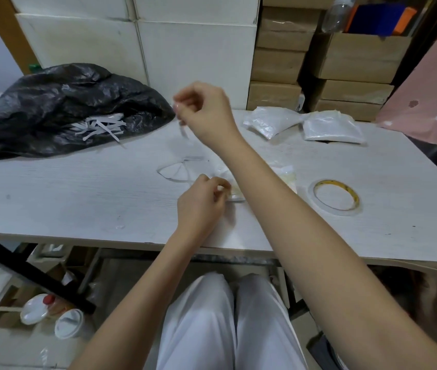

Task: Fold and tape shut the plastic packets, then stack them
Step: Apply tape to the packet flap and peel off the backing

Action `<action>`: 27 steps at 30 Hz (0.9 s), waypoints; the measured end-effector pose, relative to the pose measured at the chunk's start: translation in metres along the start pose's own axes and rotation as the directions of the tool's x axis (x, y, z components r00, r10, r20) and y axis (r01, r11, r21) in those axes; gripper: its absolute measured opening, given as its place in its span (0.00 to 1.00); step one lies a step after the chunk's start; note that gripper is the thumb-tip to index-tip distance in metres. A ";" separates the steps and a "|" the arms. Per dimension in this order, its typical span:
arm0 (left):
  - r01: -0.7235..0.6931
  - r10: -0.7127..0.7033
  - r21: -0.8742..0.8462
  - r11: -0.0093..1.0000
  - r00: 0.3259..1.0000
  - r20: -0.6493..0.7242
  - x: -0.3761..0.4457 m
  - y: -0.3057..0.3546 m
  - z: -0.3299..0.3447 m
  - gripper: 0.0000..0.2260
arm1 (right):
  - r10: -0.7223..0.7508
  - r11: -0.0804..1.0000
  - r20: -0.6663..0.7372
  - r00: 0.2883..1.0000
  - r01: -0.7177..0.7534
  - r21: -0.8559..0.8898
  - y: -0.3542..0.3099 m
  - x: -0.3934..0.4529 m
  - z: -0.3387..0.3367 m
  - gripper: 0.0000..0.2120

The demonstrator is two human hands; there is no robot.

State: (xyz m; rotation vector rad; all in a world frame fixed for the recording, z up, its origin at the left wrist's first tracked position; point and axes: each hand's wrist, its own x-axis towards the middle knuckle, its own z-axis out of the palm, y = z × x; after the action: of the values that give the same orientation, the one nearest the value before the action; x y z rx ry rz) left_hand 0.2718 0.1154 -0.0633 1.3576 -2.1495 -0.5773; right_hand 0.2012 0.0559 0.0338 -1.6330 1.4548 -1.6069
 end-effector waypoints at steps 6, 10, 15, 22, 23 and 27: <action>-0.009 0.009 -0.009 1.000 1.000 -0.009 0.002 -0.001 0.002 0.12 | 0.390 0.882 0.377 0.840 -0.458 0.109 0.045 0.001 0.002 0.06; -0.005 0.004 -0.042 0.999 1.000 -0.029 0.003 -0.004 0.005 0.13 | 0.527 0.731 0.491 0.694 -0.665 0.156 0.063 0.009 -0.006 0.06; -0.007 0.005 -0.047 0.999 0.999 -0.036 0.003 -0.005 0.005 0.12 | 0.495 0.865 0.450 0.743 -0.372 -0.337 0.072 0.016 -0.001 0.09; -0.019 0.018 -0.059 0.998 0.999 -0.032 0.002 -0.004 0.004 0.12 | 0.319 0.891 0.487 0.813 -0.083 -0.446 0.065 0.018 0.009 0.07; -0.018 0.016 -0.062 0.998 0.999 -0.031 0.002 -0.004 0.004 0.12 | 0.289 0.899 0.469 0.835 -0.069 -0.433 0.060 0.019 0.005 0.07; -0.003 0.001 -0.087 0.996 1.000 -0.029 0.003 -0.006 0.004 0.13 | 0.224 0.898 0.404 0.887 -0.027 -0.438 0.031 0.010 -0.044 0.13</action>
State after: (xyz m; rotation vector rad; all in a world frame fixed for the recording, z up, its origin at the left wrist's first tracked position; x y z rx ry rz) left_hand 0.2723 0.1110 -0.0690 1.3093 -2.0784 -0.6390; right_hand 0.1475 0.0520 0.0221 -1.9239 1.6795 -0.7885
